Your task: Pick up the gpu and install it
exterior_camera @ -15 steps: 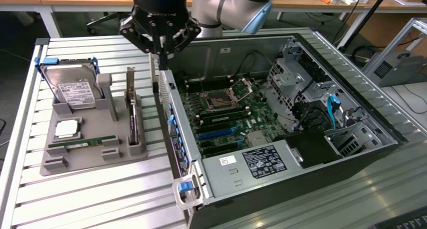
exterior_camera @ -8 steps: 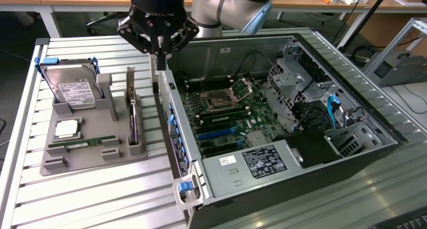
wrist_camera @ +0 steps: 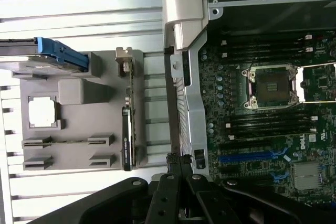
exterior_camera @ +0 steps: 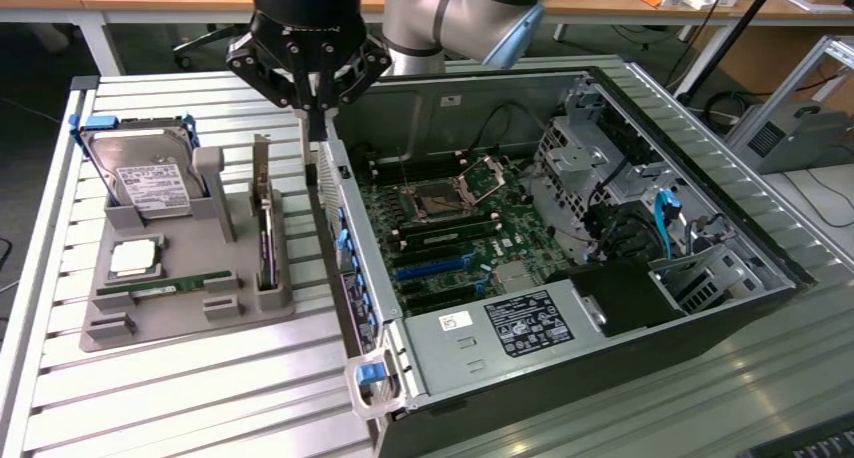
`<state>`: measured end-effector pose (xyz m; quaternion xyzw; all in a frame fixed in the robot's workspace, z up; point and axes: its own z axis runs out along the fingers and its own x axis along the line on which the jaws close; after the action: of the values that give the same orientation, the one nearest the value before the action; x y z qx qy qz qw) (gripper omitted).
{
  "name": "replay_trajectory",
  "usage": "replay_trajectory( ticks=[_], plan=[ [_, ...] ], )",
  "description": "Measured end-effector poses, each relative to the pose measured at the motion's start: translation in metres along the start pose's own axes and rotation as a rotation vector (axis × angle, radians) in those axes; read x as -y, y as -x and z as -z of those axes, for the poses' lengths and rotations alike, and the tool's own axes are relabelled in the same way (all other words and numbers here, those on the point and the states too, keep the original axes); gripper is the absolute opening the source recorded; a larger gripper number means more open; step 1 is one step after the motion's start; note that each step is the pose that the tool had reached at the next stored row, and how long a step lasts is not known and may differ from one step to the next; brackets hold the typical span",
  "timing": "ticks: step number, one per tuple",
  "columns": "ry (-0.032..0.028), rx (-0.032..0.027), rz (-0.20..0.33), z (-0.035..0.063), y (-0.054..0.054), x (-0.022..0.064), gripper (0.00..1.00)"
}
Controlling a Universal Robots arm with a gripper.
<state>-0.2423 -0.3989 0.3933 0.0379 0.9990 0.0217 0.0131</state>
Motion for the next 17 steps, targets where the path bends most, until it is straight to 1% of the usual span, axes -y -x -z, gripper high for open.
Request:
replay_trajectory(
  ticks=[17],
  plan=[
    [0.0000,0.0000,0.000,0.0002,-0.0076,0.0006,0.11]
  ],
)
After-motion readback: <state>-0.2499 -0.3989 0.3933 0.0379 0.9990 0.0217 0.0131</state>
